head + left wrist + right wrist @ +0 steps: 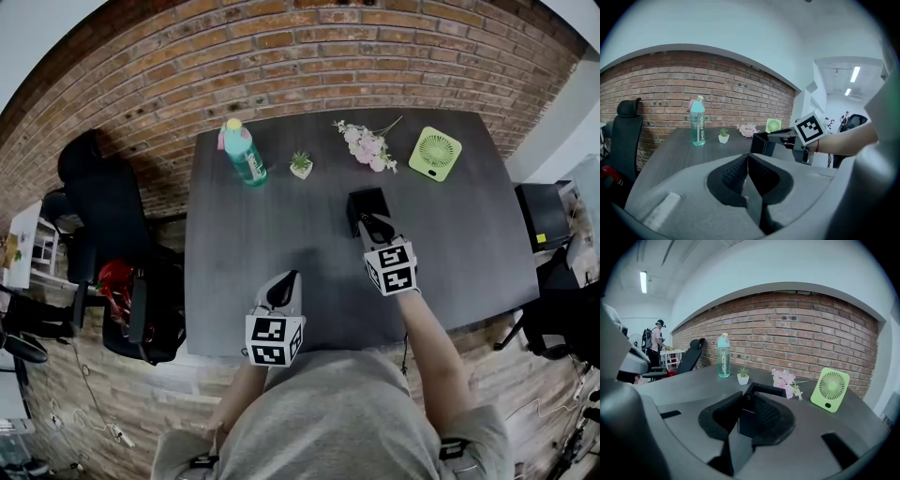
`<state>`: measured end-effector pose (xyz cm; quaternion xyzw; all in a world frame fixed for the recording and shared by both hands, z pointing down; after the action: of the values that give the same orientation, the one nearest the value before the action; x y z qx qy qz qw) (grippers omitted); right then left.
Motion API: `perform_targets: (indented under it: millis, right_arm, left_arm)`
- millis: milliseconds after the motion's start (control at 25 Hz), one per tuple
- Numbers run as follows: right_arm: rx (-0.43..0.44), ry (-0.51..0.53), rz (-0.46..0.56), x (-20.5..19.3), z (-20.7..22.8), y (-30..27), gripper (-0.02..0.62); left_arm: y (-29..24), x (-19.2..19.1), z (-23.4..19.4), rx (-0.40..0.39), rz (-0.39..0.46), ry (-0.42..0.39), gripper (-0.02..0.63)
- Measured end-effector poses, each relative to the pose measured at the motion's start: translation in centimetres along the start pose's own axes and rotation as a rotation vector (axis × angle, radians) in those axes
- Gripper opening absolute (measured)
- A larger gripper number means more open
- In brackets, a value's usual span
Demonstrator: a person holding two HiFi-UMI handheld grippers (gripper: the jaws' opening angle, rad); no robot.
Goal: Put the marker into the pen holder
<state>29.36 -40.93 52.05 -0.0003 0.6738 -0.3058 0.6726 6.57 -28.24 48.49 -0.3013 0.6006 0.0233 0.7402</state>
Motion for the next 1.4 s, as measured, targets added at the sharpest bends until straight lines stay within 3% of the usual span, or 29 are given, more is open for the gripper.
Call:
perform_targets:
  millis: [560,840,1040,1400]
  right_arm:
    - [-0.025,0.002,0.060,0.3,-3.4,4.6,0.072]
    - [-0.032,-0.005,0.132,0.8,-7.2,9.2,0.067]
    - [-0.053,-0.024,0.185,0.6,-10.3,12.2,0.023]
    - [-0.121,-0.095,0.275,0.0,-16.1,16.5,0.003]
  left_arm:
    - [3.1,-0.6,0.0,-0.028,0.016,-0.014,0.017]
    - [5.2,-0.8,-0.5,-0.073,0.021,-0.037,0.017]
    - [6.9,-1.5,-1.1,-0.109,0.031,-0.056,0.017]
    - [10.1,-3.1,-2.7,-0.182,0.052,-0.089,0.017]
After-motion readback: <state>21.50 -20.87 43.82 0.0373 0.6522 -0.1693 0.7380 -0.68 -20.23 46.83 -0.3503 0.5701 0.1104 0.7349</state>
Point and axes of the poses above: the fingertips, and each gripper's own axes: y backward along the fingers, z to its right, x out of its top, the point moved 9 cm from there along y, backward along the fingers, and after that the axes turned 12 degrees about -y, right-handed, at the moved point
